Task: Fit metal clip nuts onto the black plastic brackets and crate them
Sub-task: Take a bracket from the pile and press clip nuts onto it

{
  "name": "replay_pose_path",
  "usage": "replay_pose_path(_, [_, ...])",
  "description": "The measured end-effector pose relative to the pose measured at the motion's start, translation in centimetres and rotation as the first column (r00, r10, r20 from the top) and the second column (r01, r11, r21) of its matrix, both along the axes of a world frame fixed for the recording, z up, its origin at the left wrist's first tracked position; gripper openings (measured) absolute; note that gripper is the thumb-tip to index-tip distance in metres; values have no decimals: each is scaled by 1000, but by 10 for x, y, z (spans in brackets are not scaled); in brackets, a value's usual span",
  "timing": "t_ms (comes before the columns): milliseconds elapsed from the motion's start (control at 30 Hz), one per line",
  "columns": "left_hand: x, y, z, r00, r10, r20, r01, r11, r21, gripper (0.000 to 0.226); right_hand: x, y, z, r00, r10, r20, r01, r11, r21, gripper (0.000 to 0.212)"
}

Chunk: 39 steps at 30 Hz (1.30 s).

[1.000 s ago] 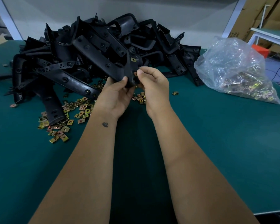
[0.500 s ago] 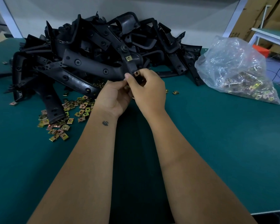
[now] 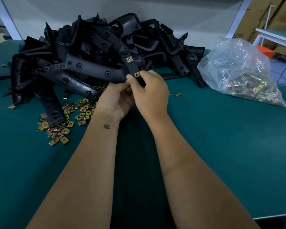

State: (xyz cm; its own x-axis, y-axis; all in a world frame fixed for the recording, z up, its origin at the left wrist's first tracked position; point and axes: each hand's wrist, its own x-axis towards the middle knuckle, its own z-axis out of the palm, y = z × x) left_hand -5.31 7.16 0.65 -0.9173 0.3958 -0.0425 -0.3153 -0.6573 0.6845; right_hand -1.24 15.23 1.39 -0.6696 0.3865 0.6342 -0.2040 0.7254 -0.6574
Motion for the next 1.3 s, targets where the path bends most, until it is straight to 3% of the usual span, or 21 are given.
replay_pose_path(333, [0,0,-1,998,31,-54,-32,999,-14,30,-1,0,-5,999,-43,21,45,993,-106,27])
replay_pose_path(500, [2,4,4,993,118,-7,-118,984,-134,34,2,1,-10,997,-35,73,47,985,-165,29])
replay_pose_path(633, [18,20,13,978,200,-66,-211,920,-329,31,14,4,-7,994,-72,88,98,933,-347,29])
replay_pose_path(767, [45,43,18,985,165,-57,-175,912,-372,31,35,13,-2,994,-104,42,109,800,-590,16])
replay_pose_path(867, [69,65,24,993,104,-51,-116,913,-391,31,55,26,4,984,-175,-3,128,734,-667,15])
replay_pose_path(1000, [108,102,34,995,0,-100,-45,891,-452,15,93,56,12,948,-316,-45,182,651,-737,18])
replay_pose_path(1100, [146,134,41,982,-106,-158,21,886,-464,18,133,83,16,897,-434,-80,202,564,-801,18])
replay_pose_path(1200, [193,171,42,947,-265,-179,154,869,-471,16,182,112,19,803,-587,-105,245,486,-839,17])
replay_pose_path(1300, [247,207,36,849,-462,-256,275,800,-533,16,238,141,12,657,-747,-102,302,385,-872,18])
